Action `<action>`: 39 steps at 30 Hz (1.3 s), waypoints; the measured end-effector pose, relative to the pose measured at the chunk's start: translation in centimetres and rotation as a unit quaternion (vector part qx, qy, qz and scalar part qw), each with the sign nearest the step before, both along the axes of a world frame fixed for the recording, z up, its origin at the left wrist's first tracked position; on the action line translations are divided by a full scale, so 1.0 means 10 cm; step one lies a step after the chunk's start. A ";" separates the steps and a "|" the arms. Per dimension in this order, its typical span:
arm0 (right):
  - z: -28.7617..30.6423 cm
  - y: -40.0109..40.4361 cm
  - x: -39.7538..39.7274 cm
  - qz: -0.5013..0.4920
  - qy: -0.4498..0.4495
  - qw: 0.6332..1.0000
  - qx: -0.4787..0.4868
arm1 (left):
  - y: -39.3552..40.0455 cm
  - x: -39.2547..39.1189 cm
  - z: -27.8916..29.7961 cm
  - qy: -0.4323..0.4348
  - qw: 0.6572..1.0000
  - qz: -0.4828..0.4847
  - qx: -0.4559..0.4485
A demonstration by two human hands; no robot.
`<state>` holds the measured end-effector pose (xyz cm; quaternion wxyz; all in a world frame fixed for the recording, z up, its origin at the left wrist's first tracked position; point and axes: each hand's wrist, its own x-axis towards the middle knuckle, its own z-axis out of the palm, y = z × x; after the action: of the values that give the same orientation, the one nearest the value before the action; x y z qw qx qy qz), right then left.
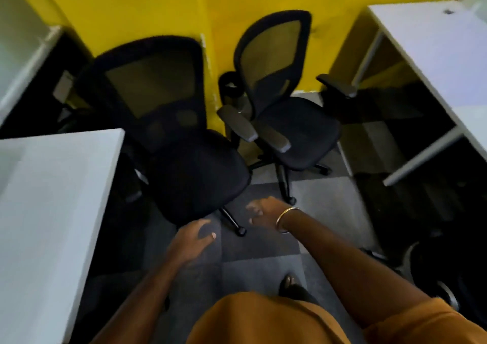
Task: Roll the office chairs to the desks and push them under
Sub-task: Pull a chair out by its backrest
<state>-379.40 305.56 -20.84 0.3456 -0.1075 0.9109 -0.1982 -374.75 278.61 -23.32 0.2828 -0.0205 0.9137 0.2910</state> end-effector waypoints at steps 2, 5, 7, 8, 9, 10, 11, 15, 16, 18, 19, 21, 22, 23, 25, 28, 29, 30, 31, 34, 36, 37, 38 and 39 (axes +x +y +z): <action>0.10 -0.20 -0.35 0.060 0.024 0.998 -0.016 | -0.06 -0.16 0.11 0.023 0.999 0.028 0.005; 0.24 -0.46 -0.96 0.120 0.053 0.990 -0.046 | -0.08 -0.41 0.22 0.045 0.997 0.068 0.014; 0.29 -0.56 -1.45 0.138 0.069 0.986 -0.067 | -0.05 -0.59 0.29 0.054 0.995 0.082 0.022; 0.29 -0.59 -1.70 0.142 0.079 0.984 -0.075 | -0.02 -0.68 0.33 0.059 0.994 0.085 0.028; 0.30 -0.61 -2.00 0.149 0.090 0.982 -0.077 | 0.01 -0.81 0.35 0.067 0.993 0.094 0.037; 0.28 -0.62 -2.25 0.156 0.103 0.980 -0.074 | 0.04 -0.90 0.39 0.074 0.991 0.101 0.047; 0.27 -0.62 -2.57 0.172 0.116 0.977 -0.059 | 0.09 -1.03 0.42 0.083 0.988 0.116 0.058; 0.22 -0.58 -3.66 0.199 0.168 0.966 -0.016 | 0.29 -1.53 0.55 0.105 0.979 0.152 0.089; 0.22 -0.58 -3.94 0.194 0.178 0.965 -0.016 | 0.35 -1.69 0.56 0.107 0.976 0.163 0.094; 0.28 -0.65 -4.49 0.150 0.197 0.968 -0.035 | 0.45 -1.95 0.56 0.114 0.971 0.185 0.098; 0.33 -0.70 -4.73 0.097 0.203 0.972 -0.064 | 0.49 -2.04 0.56 0.117 0.969 0.193 0.098; 0.44 -0.83 -5.27 -0.057 0.207 0.966 -0.141 | 0.57 -2.23 0.55 0.125 0.965 0.205 0.101; 0.49 -0.88 -5.49 -0.140 0.202 0.954 -0.173 | 0.61 -2.29 0.55 0.128 0.965 0.207 0.102; 0.51 -0.92 -5.74 -0.202 0.191 0.942 -0.186 | 0.64 -2.36 0.55 0.130 0.963 0.211 0.104; 0.50 -1.02 -6.16 -0.237 0.171 0.942 -0.168 | 0.69 -2.47 0.56 0.135 0.961 0.217 0.106; 0.44 -1.19 -6.50 -0.203 0.171 0.954 -0.138 | 0.73 -2.58 0.53 0.132 0.962 0.217 0.100; 0.40 -1.26 -6.56 -0.188 0.177 0.956 -0.136 | 0.73 -2.57 0.51 0.125 0.963 0.220 0.097; 0.38 -1.28 -6.59 -0.176 0.189 0.957 -0.128 | 0.72 -2.57 0.49 0.118 0.964 0.221 0.092; 0.36 -1.30 -6.61 -0.166 0.201 0.958 -0.123 | 0.71 -2.57 0.48 0.112 0.965 0.223 0.086; 0.27 -1.24 -6.61 -0.160 0.233 0.952 -0.116 | 0.68 -2.53 0.43 0.100 0.964 0.234 0.074; 0.19 -1.15 -6.54 -0.165 0.251 0.946 -0.120 | 0.67 -2.49 0.40 0.100 0.961 0.249 0.074; 0.15 -1.10 -6.50 -0.165 0.259 0.944 -0.123 | 0.67 -2.47 0.39 0.098 0.959 0.254 0.073; 0.12 -1.03 -6.46 -0.167 0.269 0.940 -0.123 | 0.68 -2.45 0.36 0.094 0.959 0.257 0.073; 0.11 -0.95 -6.41 -0.170 0.281 0.937 -0.122 | 0.70 -2.42 0.34 0.090 0.959 0.257 0.072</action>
<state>-443.50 296.06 -19.78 0.0206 -0.0438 0.9446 -0.3248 -398.96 285.60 -19.91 0.1157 -0.2078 0.8759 0.4198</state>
